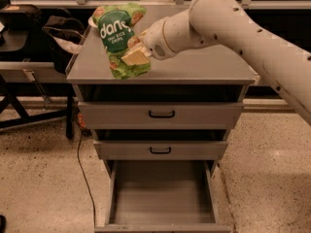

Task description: Pick green rice chip bag from bottom drawer and place on counter

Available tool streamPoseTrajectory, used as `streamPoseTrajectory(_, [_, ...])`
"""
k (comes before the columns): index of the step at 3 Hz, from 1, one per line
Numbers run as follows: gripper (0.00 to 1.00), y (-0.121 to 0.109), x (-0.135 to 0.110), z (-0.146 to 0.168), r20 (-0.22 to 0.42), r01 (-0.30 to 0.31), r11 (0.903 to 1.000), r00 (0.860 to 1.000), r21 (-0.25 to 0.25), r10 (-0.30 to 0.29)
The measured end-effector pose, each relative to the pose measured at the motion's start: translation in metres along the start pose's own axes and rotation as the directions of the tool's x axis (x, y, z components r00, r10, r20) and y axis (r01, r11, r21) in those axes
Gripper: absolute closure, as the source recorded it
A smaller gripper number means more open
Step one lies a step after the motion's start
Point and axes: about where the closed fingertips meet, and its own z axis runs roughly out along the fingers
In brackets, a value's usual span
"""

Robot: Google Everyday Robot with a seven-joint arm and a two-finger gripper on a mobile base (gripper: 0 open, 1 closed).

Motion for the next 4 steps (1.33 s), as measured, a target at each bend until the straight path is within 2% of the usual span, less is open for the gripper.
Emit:
streamPoseTrajectory(1, [1.0, -0.005, -0.003, 0.001, 0.007, -0.005, 1.0, 1.0, 0.004, 0.005])
streamPoseTrajectory(3, [1.0, -0.041, -0.031, 0.012, 0.026, 0.03, 0.9988, 0.999, 0.037, -0.031])
streamPoseTrajectory(4, [1.0, -0.064, -0.038, 0.026, 0.018, 0.025, 0.9978, 0.999, 0.062, -0.027])
